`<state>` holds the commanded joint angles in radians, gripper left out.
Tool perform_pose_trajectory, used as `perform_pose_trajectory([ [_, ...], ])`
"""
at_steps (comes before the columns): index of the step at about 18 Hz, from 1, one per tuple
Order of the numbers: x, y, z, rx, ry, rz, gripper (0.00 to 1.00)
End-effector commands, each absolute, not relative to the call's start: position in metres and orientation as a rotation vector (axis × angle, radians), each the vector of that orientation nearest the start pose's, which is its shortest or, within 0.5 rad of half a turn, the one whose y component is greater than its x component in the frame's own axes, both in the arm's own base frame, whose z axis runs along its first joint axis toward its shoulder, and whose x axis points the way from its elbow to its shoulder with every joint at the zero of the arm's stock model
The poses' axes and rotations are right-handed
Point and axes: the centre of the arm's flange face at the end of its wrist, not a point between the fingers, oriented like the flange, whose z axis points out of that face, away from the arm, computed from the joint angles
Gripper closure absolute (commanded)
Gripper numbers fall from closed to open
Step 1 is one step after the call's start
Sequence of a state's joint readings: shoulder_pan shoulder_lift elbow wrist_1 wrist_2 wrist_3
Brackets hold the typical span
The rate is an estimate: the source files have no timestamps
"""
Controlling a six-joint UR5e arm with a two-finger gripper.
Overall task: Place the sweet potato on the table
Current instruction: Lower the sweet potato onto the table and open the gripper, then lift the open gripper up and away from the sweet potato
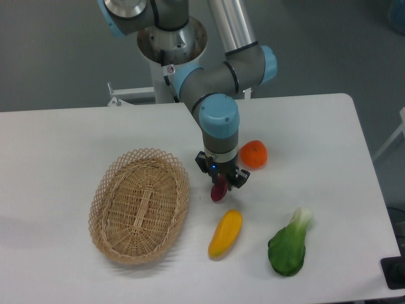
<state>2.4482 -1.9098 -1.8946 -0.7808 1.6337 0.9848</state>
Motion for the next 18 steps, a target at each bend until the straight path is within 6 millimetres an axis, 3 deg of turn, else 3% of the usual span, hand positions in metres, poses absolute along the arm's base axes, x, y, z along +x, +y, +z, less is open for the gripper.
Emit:
perform_pose_trajectory([
  [6, -0.394, 0.464, 0.294, -3.028, 0.104, 0.366, 0.00],
  [9, -0.425, 0.454, 0.322, -2.990, 0.041, 0.436, 0.00],
  [13, -0.462, 0.416, 0.362, -2.979, 0.138, 0.531, 0.00],
  [16, -0.486, 0.371, 0.377, -3.013, 0.239, 0.505, 0.00],
  [18, -0.493, 0.352, 0.383, -3.019, 0.359, 0.476, 0.00],
])
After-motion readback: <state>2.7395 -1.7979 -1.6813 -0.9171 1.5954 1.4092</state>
